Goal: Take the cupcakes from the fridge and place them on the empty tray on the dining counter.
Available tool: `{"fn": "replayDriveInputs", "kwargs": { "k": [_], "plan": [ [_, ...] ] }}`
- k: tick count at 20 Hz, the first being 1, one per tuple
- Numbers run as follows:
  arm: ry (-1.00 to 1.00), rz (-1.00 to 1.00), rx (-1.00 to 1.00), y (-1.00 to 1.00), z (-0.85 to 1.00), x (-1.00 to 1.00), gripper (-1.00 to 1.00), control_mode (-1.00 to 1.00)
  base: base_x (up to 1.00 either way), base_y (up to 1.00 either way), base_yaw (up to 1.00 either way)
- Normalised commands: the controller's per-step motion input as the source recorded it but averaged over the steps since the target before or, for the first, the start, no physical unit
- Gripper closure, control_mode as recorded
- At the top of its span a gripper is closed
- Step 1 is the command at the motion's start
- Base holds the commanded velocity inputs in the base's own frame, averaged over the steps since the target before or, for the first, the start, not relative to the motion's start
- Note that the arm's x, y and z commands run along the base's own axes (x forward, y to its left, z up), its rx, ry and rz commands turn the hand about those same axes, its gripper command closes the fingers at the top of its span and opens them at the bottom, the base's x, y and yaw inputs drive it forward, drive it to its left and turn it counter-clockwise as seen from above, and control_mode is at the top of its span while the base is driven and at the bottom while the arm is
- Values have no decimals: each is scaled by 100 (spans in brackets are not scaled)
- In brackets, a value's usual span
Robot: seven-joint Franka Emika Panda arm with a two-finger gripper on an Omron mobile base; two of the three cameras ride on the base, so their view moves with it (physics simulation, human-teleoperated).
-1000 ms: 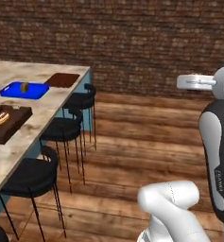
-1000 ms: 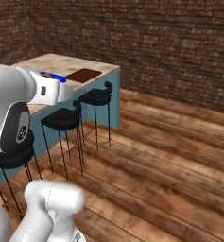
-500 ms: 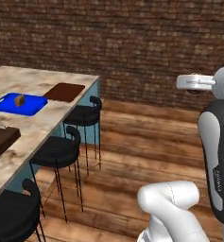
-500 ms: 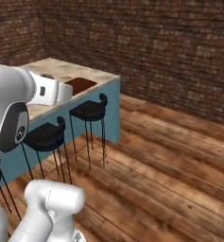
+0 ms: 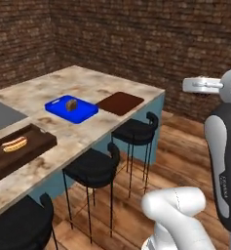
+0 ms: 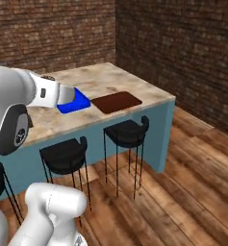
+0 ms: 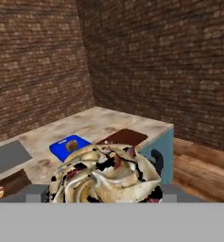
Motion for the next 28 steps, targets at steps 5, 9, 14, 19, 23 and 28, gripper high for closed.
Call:
{"fn": "replayDriveInputs", "kwargs": {
  "k": [5, 9, 14, 19, 23, 28],
  "plan": [
    [0, 0, 0, 0, 0, 0, 100, 100, 37, -79, 47],
    [0, 0, 0, 0, 0, 0, 100, 100, 16, -100, 27],
    [0, 0, 0, 0, 0, 0, 100, 100, 100, -43, 41],
    [0, 0, 0, 0, 0, 0, 100, 100, 100, -9, 35],
    [0, 0, 0, 0, 0, 0, 100, 100, 99, 1, 40],
    [0, 0, 0, 0, 0, 0, 100, 100, 90, -58, 52]
  ]
}}
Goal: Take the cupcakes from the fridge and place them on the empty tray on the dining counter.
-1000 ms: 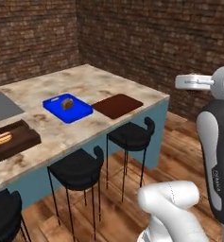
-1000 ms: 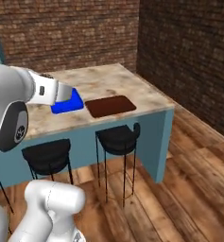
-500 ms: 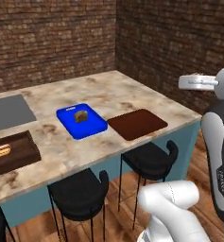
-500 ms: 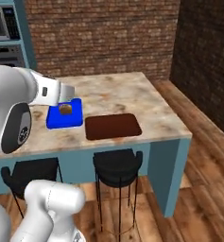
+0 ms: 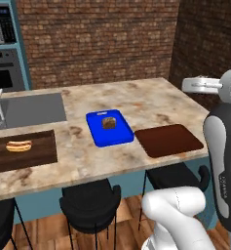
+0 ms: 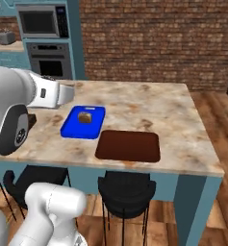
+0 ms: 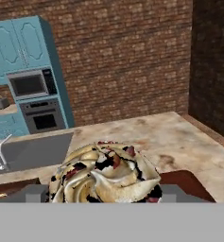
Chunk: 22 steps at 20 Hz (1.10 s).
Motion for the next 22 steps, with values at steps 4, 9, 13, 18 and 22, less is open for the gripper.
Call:
{"fn": "replayDriveInputs", "kwargs": {
  "k": [4, 9, 13, 18, 22],
  "plan": [
    [0, 0, 0, 0, 0, 0, 100, 100, 100, -52, 46],
    [0, 0, 0, 0, 0, 0, 100, 100, 99, -62, 28],
    [45, 12, 1, -59, -44, 100, 100, -100, 0, 0, 0],
    [68, -3, 0, -55, -52, 100, 100, -100, 0, 0, 0],
    [25, 0, 1, -25, -73, 83, 100, -100, 0, 0, 0]
  ]
}}
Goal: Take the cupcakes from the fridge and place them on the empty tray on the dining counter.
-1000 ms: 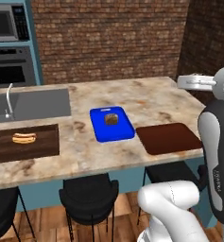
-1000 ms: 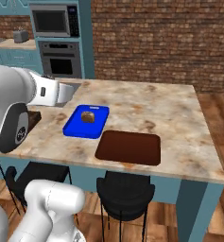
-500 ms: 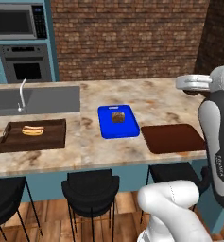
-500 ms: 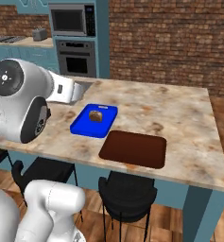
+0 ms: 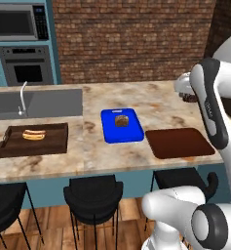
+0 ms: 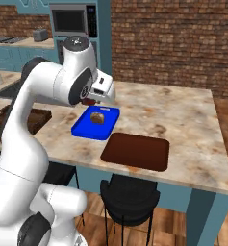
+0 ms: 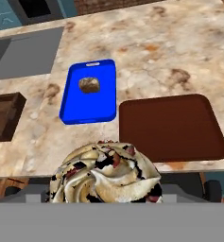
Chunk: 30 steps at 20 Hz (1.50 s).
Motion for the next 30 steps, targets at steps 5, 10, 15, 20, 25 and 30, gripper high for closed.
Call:
{"fn": "replayDriveInputs", "kwargs": {
  "k": [5, 10, 15, 20, 25, 30],
  "plan": [
    [-6, 0, 1, -7, -94, 42, 100, -100, 0, 0, 0],
    [-10, 0, 1, 0, -100, 27, 100, -100, 0, 0, 0],
    [0, 0, 0, -11, -81, 35, 100, -100, 0, 0, 0],
    [5, 0, 0, -32, -60, 43, 100, -100, 0, 0, 0],
    [9, 0, 0, -31, -39, 53, 100, -100, 0, 0, 0],
    [1, 0, 0, -25, -38, 43, 100, -100, 0, 0, 0]
  ]
}}
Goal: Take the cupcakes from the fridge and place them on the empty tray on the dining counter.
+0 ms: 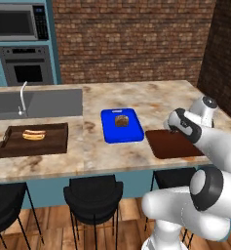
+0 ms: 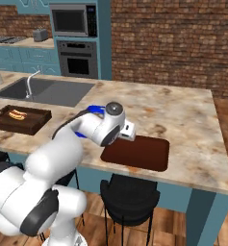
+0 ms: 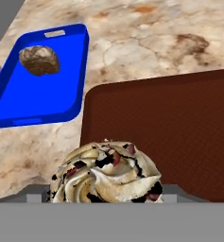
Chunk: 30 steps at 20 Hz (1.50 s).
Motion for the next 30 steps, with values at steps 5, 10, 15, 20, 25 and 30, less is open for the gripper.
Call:
{"fn": "replayDriveInputs", "kwargs": {
  "k": [5, 10, 15, 20, 25, 30],
  "plan": [
    [0, 0, 0, -13, -32, 27, 100, -100, 0, 0, 0],
    [1, 0, 0, -3, -31, 22, 100, -100, 0, 0, 0],
    [1, 0, 0, 0, -26, 6, 100, -100, 0, 0, 0],
    [2, 0, 0, 0, -27, 6, 100, -100, 0, 0, 0],
    [2, 0, 0, 0, -28, 11, 100, -100, 0, 0, 0],
    [0, 0, 0, 0, -26, 14, 100, -100, 0, 0, 0]
  ]
}}
